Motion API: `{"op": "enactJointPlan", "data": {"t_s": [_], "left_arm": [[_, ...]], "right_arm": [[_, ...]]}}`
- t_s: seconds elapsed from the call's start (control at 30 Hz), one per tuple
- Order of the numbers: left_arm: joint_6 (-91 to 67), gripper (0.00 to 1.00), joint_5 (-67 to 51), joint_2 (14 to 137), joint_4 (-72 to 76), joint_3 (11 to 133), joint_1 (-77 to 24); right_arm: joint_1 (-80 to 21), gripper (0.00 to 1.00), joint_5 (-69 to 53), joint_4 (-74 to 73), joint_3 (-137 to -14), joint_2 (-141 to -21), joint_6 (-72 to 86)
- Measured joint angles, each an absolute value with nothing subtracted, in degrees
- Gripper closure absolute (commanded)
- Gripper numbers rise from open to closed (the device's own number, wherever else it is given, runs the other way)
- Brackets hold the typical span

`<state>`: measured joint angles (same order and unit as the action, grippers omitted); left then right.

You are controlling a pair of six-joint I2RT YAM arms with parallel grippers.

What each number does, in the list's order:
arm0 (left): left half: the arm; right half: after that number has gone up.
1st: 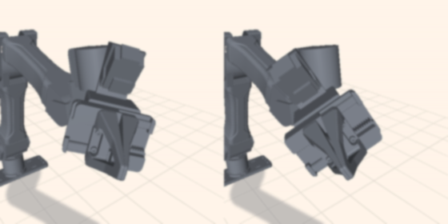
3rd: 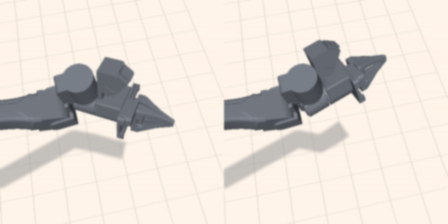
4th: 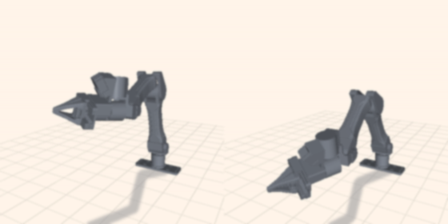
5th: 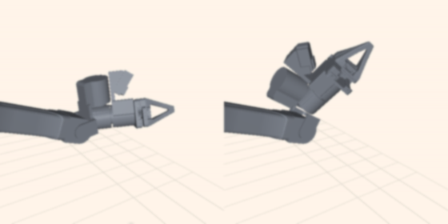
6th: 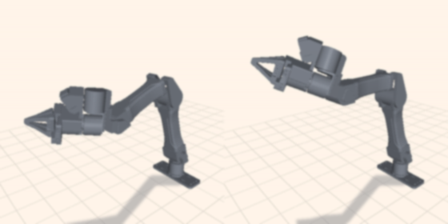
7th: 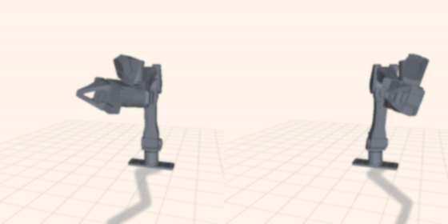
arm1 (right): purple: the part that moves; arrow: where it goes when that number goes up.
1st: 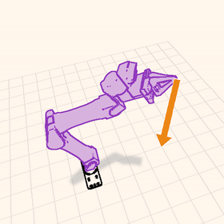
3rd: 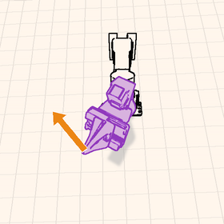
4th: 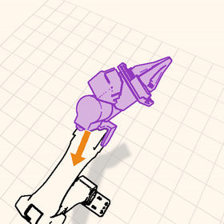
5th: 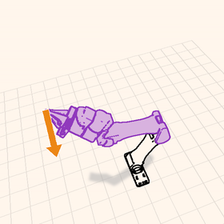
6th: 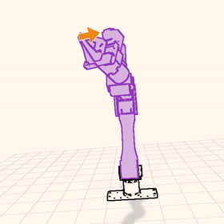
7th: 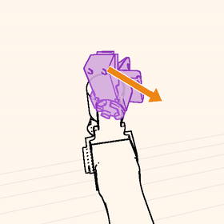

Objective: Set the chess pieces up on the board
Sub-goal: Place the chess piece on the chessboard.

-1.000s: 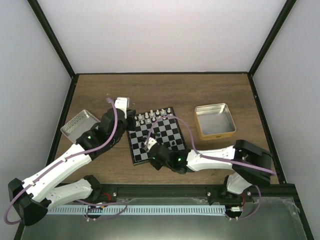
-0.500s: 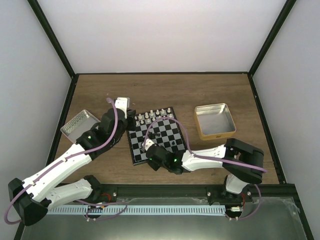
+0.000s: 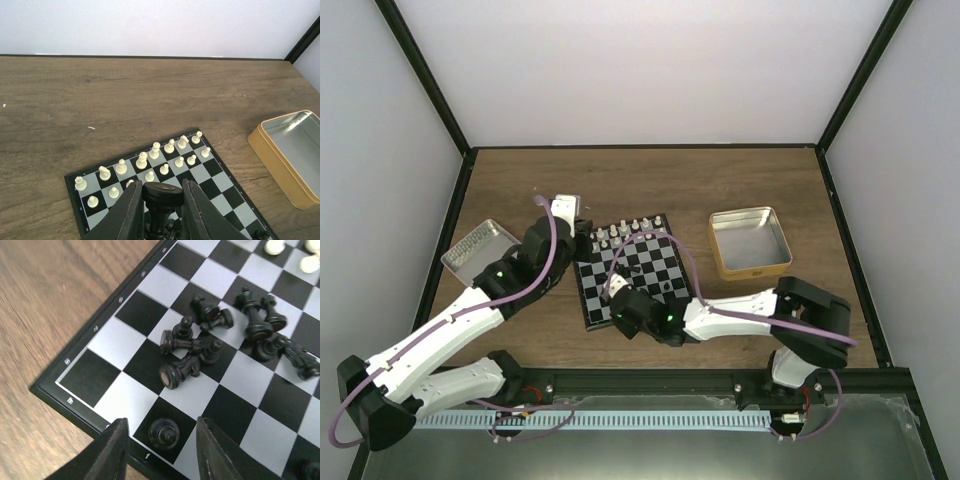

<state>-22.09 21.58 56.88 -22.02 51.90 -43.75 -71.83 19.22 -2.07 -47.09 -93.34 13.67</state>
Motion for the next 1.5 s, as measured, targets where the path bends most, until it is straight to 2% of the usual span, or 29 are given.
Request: {"op": "enactJointPlan", "data": {"t_s": [0.1,0.43,0.73,1.13,1.5], "left_arm": [[-22.1,0.82,21.6,56.9,-22.0,51.9,-43.7],[-22.4,0.82,21.3,56.8,-22.0,51.9,-43.7],[-27.5,0.81,16.0,54.1,-14.2,48.7,-43.7],[-48.5,0.79,5.3,51.4,8.5,39.4,-43.6],[-62.5,0.76,2.5,50.0,16.3,37.0,-43.6]], "right_arm": [[-71.8,0.48,19.2,-3.6,-47.2,-90.1,14.5],[-69.6,0.46,18.8,-2.4,-48.4,-76.9,18.0],[-60.5,0.38,11.1,4.0,-43.0,-67.7,25.1],[-59.0,0.38,0.0,20.2,-41.1,-65.6,25.9],[-59.0,0.47,2.0,24.0,-40.4,-65.6,19.8]]}}
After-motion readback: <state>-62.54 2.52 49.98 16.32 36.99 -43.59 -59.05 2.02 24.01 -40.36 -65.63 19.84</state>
